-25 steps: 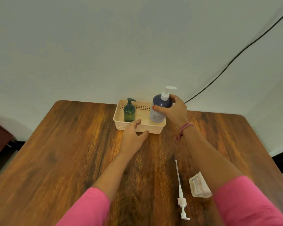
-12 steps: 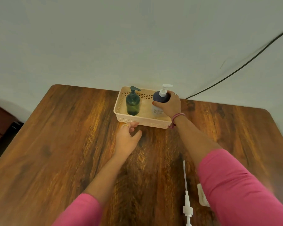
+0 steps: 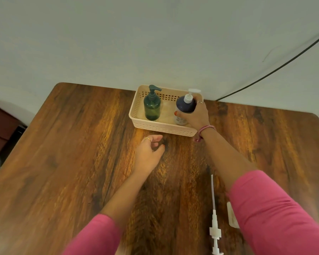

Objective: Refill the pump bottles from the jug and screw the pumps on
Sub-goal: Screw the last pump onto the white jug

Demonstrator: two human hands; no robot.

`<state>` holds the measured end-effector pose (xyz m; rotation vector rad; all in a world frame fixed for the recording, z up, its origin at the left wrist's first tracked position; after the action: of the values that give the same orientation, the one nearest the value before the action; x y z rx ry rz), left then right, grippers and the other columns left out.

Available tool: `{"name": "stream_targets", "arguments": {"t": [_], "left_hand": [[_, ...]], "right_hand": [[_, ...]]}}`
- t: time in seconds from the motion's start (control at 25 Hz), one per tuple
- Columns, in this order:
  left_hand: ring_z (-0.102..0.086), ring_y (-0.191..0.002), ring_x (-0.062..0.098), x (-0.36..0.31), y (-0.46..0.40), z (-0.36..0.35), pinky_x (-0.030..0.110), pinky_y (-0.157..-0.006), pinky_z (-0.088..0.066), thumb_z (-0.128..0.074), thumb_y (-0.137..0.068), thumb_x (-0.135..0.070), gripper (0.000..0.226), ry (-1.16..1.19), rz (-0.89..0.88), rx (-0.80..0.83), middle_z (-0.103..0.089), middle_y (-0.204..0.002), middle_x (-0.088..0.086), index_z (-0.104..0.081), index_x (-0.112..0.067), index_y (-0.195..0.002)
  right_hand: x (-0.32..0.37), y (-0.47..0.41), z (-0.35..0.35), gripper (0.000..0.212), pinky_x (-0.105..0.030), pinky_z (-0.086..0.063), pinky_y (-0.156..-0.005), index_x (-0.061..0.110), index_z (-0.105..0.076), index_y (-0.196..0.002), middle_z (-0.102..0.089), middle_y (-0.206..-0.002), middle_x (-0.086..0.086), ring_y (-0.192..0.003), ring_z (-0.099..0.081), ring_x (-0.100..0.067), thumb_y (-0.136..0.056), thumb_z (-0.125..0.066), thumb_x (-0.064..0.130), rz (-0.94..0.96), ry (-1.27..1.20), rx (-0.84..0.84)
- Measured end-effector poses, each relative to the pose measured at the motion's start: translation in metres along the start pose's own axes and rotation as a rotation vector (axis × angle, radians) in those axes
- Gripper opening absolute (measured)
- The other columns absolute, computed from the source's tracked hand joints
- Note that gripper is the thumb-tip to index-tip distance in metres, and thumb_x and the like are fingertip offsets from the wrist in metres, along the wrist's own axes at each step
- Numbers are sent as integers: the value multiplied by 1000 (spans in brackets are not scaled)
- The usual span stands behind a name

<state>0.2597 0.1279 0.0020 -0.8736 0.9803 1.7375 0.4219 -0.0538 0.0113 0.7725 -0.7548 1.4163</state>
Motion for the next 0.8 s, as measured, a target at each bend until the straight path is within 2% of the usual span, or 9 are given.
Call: {"name": "stream_targets", "arguments": {"t": [0.08,0.24,0.36,0.48,0.6,0.72,0.8], "left_hand": [[-58,-99,7,0,3,-2,15,-82,-42,-63,-87,-12,30,8,-11,4,-63,-118,-4,-62,-18,-116],[-57,-95,5,1,11,4,-1,-71,-38,-63,-86,-10,29,20,-37,-16,-63,-114,-4,-63,-17,-114],[-58,-93,2,3,26,5,2,-74,-41,-63,-86,-8,28,55,-45,-21,-64,-112,-4,-63,-19,-112],[-57,-92,0,8,47,1,3,-75,-41,-63,-86,-8,28,73,-42,-5,-64,-110,-6,-64,-21,-111],[-59,-96,5,14,71,-9,10,-79,-43,-62,-87,-8,28,88,-34,39,-64,-110,-5,-63,-24,-109],[-58,-95,1,21,95,-17,4,-75,-41,-63,-87,-9,27,52,-23,63,-64,-109,-5,-64,-21,-111],[-57,-93,0,23,110,-22,2,-72,-41,-63,-87,-10,27,40,-18,72,-64,-109,-7,-64,-21,-111]], "right_hand": [[-5,6,0,81,-30,-45,-96,15,-46,-127,-54,-126,-7,-116,-53,-20,-59,-86,33,-43,17,24],[-3,50,16,69,-26,-45,-92,12,-47,-132,-50,-128,-4,-111,-52,-15,-72,-78,25,-106,22,27],[8,110,21,55,-19,-45,-89,11,-50,-131,-51,-125,0,-108,-50,-8,-81,-72,18,-56,-26,132],[5,162,28,46,-26,-46,-96,14,-55,-127,-55,-124,-1,-113,-53,-11,-83,-69,16,-3,3,166],[-13,208,38,40,-26,-47,-98,15,-58,-123,-58,-121,2,-112,-56,-9,-85,-67,12,-3,8,194],[-34,246,47,37,-18,-46,-97,15,-59,-122,-58,-121,3,-112,-56,-8,-87,-64,7,-13,17,230],[-45,267,56,34,-8,-42,-93,15,-60,-122,-58,-121,4,-110,-55,-5,-90,-59,6,-4,98,238]]}}
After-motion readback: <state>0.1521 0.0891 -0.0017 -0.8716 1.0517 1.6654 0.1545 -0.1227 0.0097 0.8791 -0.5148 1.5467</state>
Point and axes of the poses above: each hand's wrist, its own y-axis away from the middle knuckle, its own z-axis out of the back of the hand, x = y × z, the point moved 10 cm from there along -y, towards the middle knuckle
